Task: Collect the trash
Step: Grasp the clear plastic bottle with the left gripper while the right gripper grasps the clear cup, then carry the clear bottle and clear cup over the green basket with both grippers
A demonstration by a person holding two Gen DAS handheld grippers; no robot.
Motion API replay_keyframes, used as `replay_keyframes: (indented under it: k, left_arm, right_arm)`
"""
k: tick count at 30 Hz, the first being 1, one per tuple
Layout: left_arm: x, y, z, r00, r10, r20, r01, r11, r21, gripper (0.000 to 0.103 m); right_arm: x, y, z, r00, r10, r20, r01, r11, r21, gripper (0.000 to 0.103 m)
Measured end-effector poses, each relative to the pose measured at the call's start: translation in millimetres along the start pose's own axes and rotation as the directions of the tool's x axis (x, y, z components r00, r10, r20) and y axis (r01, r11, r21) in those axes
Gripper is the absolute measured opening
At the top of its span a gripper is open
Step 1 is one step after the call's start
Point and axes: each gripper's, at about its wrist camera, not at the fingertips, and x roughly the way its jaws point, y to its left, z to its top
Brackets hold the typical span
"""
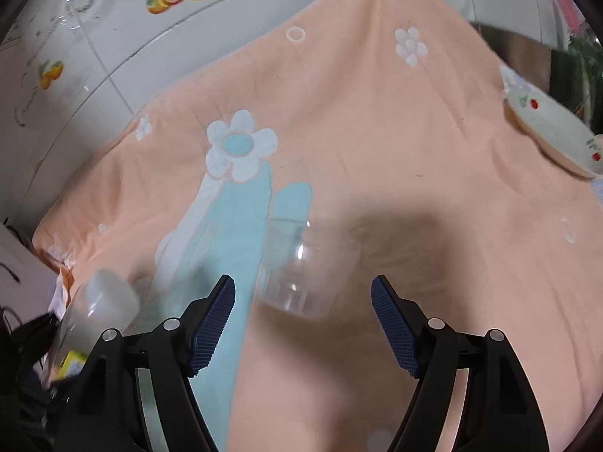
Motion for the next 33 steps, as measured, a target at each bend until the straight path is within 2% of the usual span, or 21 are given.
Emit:
replay_keyframes:
  k: [5,6,7,12,19,28,33]
  left_arm:
    - [-0.6,0.9,-3.0,1.000,0.003,0.004,-0.002,1.000,-0.020,0.058]
    - [-0.7,1.4,-3.9,1.000,0.002,0.004,-0.002,1.000,-0.024,0.058]
    - [-0.7,1.7,-4.2,1.000,0.003,0.004,-0.003,1.000,-0.027,0.058]
    - [-2.7,0.4,-5.8,1.000,-0.005,0.009,0.005,0.999,-0.039,0.057]
    - [-13.6,-18.4,-12.6,0.998,-0.049,0.026,0.050,0.998,-0.028,0.057]
    - [-34.7,-64.2,-26.2,0.994,-0.096,0.047,0.095,0.995,0.020,0.057]
    - [-41.8,-96.3,-37.8,0.987,-0.153,0.050,0.151,0.988,0.045,0.057]
  right_arm:
    - [20.3,-1.3,6.7,1.000,0.001,-0.022,0.000,0.999,0.035,0.072]
    - [22.6,-2.1,6.9,1.000,0.000,-0.025,0.001,0.999,0.043,0.070]
    - [24.9,-2.9,6.7,1.000,-0.002,-0.029,0.003,0.999,0.050,0.059]
    - [10.5,-5.6,-3.1,1.000,0.022,0.007,-0.023,0.997,0.070,0.057]
    - [-44.4,-2.5,-29.6,0.998,0.032,0.061,-0.034,0.999,0.039,0.057]
    - [-124.3,6.3,-79.8,0.992,-0.034,0.120,0.036,0.999,-0.016,0.057]
    - [-164.0,5.8,-117.1,0.987,-0.078,0.141,0.082,0.996,-0.021,0.057]
